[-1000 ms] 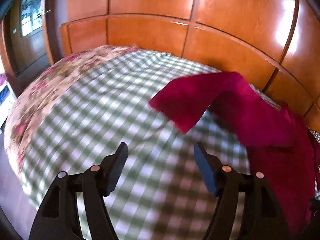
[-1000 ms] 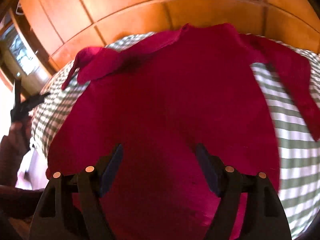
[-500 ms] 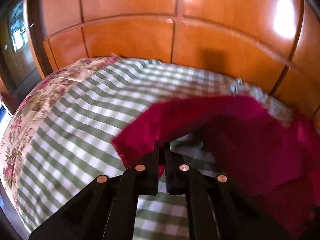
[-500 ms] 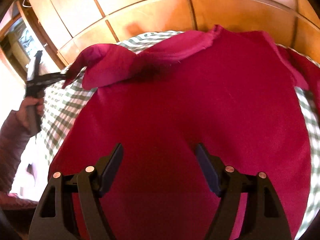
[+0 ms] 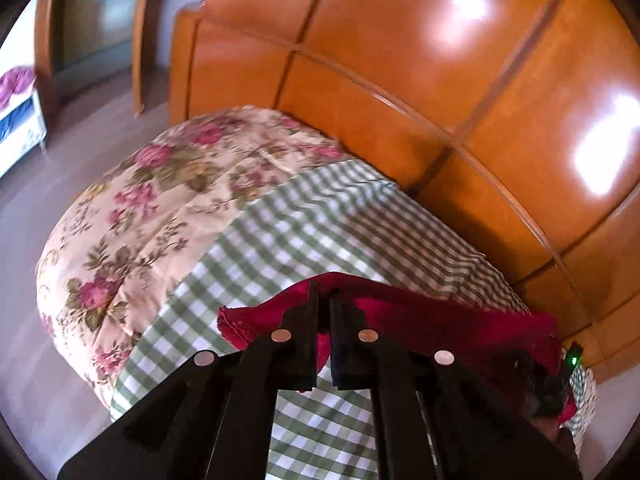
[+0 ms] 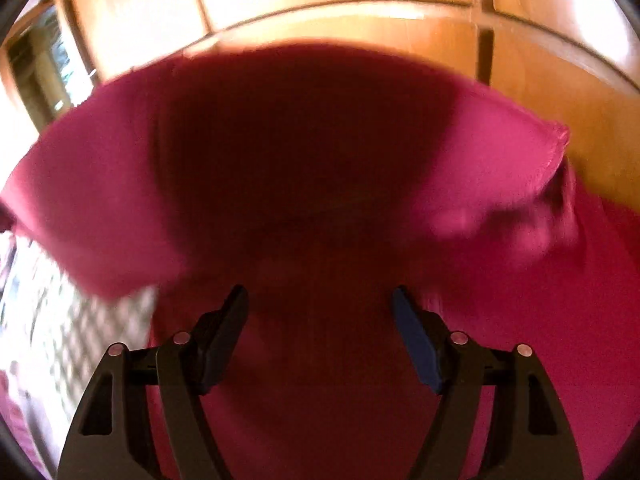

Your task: Fold small clothes

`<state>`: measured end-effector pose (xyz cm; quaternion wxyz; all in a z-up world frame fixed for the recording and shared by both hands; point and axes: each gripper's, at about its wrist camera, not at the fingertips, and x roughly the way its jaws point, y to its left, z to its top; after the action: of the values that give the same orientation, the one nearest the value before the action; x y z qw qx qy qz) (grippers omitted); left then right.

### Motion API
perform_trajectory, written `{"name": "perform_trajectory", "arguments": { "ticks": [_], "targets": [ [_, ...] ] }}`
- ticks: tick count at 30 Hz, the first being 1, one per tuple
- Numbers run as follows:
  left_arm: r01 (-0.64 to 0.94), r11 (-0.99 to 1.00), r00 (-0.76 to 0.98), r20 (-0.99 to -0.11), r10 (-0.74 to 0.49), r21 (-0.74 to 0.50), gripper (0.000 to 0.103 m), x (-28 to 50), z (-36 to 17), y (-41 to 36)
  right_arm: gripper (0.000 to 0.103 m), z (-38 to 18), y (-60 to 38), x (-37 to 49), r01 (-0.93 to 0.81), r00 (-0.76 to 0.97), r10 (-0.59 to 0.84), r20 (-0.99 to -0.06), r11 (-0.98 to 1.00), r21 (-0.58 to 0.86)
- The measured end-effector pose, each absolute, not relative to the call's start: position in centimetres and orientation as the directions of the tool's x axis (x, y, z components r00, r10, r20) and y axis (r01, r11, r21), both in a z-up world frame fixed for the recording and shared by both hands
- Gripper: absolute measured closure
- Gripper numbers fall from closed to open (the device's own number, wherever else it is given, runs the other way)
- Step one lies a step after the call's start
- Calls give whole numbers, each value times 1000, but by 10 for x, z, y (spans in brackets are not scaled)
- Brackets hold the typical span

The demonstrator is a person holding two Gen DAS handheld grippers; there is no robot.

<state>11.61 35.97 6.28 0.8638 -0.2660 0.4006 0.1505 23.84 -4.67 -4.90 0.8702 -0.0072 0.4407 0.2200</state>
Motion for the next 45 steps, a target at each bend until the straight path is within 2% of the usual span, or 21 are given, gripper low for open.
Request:
{"name": "perform_trajectory", "arguments": {
  "ticks": [4, 9, 11, 12, 13, 16, 18, 20, 24, 25, 28, 31, 33, 34, 35, 36, 37, 39, 42, 44, 45],
  "targets": [
    [-547, 779, 561, -825, 70, -306, 100, 139, 35, 382, 30, -37, -44, 255, -350, 558, 354, -751, 920, 174],
    [-644, 721, 470, -876, 112, -253, 96, 175, -8, 412, 30, -37, -67, 219, -366, 539, 367, -758, 913, 182],
    [-676, 704, 443, -884, 151, -219, 84, 186, -21, 416, 30, -40, -73, 203, -370, 528, 365, -767, 911, 179],
    [-701, 691, 413, -890, 193, -175, 59, 188, -24, 416, 29, -41, -78, 190, -374, 523, 367, -769, 910, 180],
    [-734, 666, 381, -892, 242, -133, 46, 188, -28, 415, 26, -42, -84, 178, -375, 523, 369, -769, 909, 182],
    [-749, 656, 364, -884, 293, -91, 43, 180, -31, 404, 23, -49, -92, 152, -356, 521, 359, -774, 916, 186],
    [-740, 665, 383, -875, 294, -101, 43, 171, -30, 393, 23, -55, -99, 140, -338, 508, 354, -785, 921, 196],
    [-688, 707, 454, -856, 247, -160, 44, 158, -24, 368, 23, -57, -103, 127, -338, 505, 358, -785, 919, 202],
    [-412, 850, 598, -801, -19, -328, 44, 130, -24, 292, 23, -59, -117, 106, -310, 519, 337, -786, 931, 195],
    [-308, 873, 613, -781, -122, -378, 44, 120, -28, 265, 23, -60, -121, 102, -301, 515, 336, -788, 932, 201],
    [-97, 873, 555, -754, -351, -478, 44, 96, -45, 197, 23, -60, -129, 88, -298, 525, 326, -786, 936, 189],
    [16, 834, 468, -733, -493, -552, 44, 72, -63, 142, 18, -58, -133, 73, -304, 538, 318, -781, 937, 172],
    [40, 816, 433, -726, -534, -576, 44, 61, -72, 120, 18, -61, -138, 63, -303, 543, 311, -780, 939, 163],
    [41, 806, 410, -725, -553, -591, 48, 54, -80, 108, 18, -63, -140, 59, -300, 544, 309, -780, 940, 163],
    [39, 809, 394, -735, -552, -586, 58, 51, -85, 101, 18, -64, -142, 56, -298, 547, 309, -778, 940, 164],
    [37, 827, 385, -756, -530, -561, 84, 47, -89, 93, 18, -65, -145, 50, -296, 554, 310, -773, 941, 165],
    [44, 840, 384, -767, -515, -542, 91, 43, -91, 87, 18, -65, -146, 48, -297, 556, 310, -771, 941, 165],
    [47, 813, 402, -733, -548, -581, 92, 32, -86, 86, 18, -67, -151, 41, -298, 559, 315, -767, 939, 169],
    [38, 817, 396, -742, -541, -575, 92, 20, -86, 89, 18, -70, -156, 36, -301, 569, 325, -755, 937, 177],
    [22, 814, 408, -738, -537, -581, 84, 17, -84, 100, 18, -70, -155, 37, -300, 569, 320, -757, 938, 171],
    [-13, 804, 442, -725, -528, -594, 74, 17, -80, 116, 18, -71, -153, 37, -301, 570, 312, -760, 940, 160]
  ]
}}
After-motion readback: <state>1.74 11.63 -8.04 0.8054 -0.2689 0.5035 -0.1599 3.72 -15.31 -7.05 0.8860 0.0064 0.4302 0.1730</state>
